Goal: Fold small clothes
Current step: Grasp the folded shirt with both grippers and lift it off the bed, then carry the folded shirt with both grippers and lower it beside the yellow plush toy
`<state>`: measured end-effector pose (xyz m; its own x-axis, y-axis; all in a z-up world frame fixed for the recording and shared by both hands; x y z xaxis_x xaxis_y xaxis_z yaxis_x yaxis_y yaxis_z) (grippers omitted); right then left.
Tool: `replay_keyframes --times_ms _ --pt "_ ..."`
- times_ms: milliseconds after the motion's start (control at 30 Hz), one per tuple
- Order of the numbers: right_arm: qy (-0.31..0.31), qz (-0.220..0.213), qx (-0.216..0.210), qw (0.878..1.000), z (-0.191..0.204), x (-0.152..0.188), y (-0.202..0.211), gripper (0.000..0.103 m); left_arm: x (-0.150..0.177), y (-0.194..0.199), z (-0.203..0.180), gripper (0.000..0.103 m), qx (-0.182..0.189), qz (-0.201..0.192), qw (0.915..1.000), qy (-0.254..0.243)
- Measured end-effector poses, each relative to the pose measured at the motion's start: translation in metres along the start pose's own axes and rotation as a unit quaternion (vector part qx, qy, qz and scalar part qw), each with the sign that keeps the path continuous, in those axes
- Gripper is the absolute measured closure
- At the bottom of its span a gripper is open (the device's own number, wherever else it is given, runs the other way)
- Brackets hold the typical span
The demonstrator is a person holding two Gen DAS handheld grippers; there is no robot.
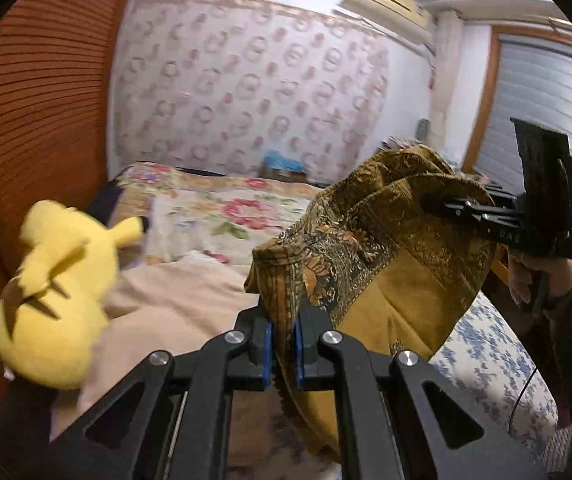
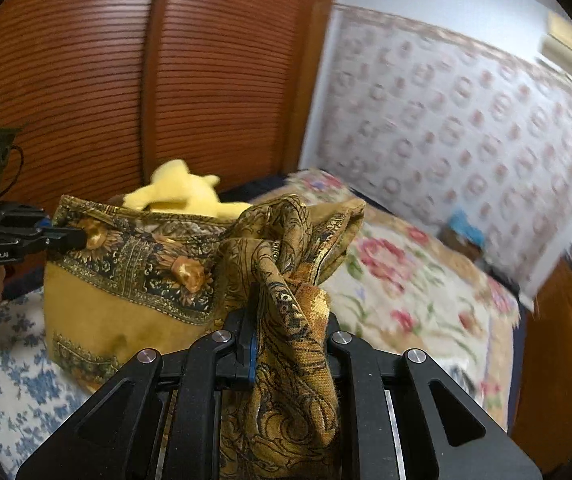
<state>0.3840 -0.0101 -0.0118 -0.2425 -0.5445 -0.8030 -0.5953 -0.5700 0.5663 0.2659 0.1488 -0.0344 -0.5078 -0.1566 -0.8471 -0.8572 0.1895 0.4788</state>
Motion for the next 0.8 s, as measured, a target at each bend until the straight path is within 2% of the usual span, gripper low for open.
replay_keyframes --times_ms 200,333,500,567,633,667,700,800 --pt "0.069 0.006 -0.042 0.997 0.058 -0.053 -0.052 0.089 0.031 0.017 0.059 0.097 -0.051 -0.002 0.9977 0.045" --pt "0.105 0.019 -0.068 0.992 0.100 -0.079 -0.100 0.089 0.054 0.018 0.085 0.097 -0.067 0.006 0.9952 0.071" --pt "0.129 0.035 -0.084 0.987 0.138 -0.093 -0.156 0.089 0.077 0.019 0.104 0.097 -0.090 0.016 0.9921 0.086" --pt "0.125 0.048 -0.077 0.988 0.140 -0.090 -0.173 0.086 0.085 0.020 0.110 0.097 -0.091 0.021 0.9915 0.091" --pt "0.097 0.059 -0.061 0.992 0.134 -0.092 -0.186 0.067 0.090 0.017 0.114 0.097 -0.095 0.026 0.9907 0.093" --pt "0.089 0.055 -0.054 0.993 0.133 -0.095 -0.188 0.062 0.091 0.017 0.117 0.097 -0.097 0.028 0.9905 0.094" --pt "0.077 0.045 -0.048 0.995 0.128 -0.099 -0.188 0.051 0.092 0.016 0.119 0.097 -0.098 0.030 0.9902 0.095" --pt "0.040 0.028 -0.042 0.998 0.114 -0.102 -0.181 0.045 0.094 0.018 0.123 0.097 -0.105 0.033 0.9892 0.097"
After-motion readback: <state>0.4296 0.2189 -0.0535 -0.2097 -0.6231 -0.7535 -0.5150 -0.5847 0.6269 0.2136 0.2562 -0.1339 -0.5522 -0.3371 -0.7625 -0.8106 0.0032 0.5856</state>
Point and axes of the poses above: each gripper's, at about its wrist camera, not at the fingertips, and y roughly against the way its jaws point, z to its left, x to its underside, the point moved 10 cm from there along -y, roughly the way its jaws point, and after that the axes turned 1 degree about -y, right-handed, at the moved point
